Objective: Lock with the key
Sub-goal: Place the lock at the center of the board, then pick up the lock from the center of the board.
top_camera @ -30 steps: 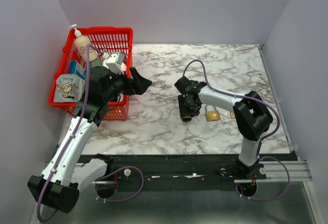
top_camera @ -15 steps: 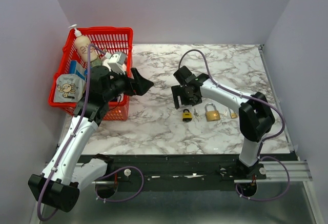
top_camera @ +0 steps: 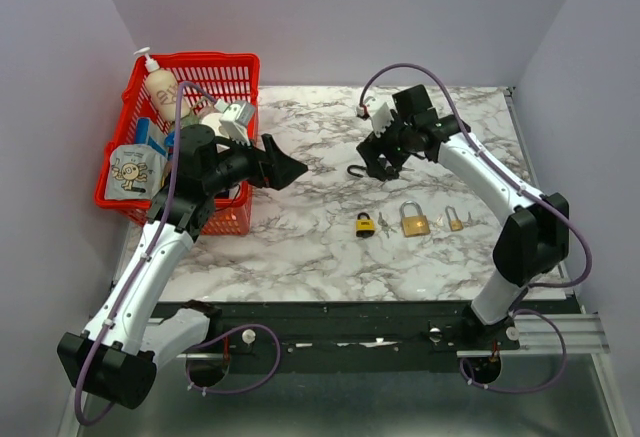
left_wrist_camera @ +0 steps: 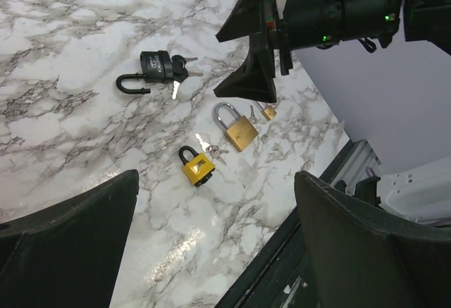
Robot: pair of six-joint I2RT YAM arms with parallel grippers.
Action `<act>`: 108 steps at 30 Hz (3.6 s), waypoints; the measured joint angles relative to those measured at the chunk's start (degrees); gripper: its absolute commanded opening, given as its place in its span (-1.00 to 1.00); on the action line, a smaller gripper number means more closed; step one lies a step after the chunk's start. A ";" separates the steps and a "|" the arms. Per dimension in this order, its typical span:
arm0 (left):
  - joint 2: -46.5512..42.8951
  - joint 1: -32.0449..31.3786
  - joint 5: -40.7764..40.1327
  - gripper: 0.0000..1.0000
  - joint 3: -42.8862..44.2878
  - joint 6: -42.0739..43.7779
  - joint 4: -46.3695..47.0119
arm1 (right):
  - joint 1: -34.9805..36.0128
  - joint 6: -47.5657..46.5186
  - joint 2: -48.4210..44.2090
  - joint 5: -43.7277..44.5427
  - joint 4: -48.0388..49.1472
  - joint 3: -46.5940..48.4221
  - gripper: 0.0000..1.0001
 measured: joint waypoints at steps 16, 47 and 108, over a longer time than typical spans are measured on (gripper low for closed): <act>-0.02 0.39 8.83 0.97 -0.20 -0.96 3.34 | -7.39 -25.05 22.71 -12.09 -3.69 16.17 1.00; 0.26 2.64 12.04 0.97 -0.90 -2.89 4.81 | -8.13 -29.86 33.94 -13.05 -7.21 19.76 0.59; 15.04 -12.31 29.97 0.22 5.33 5.40 -5.75 | 21.22 -46.38 -28.26 -4.70 -12.46 -5.05 -0.99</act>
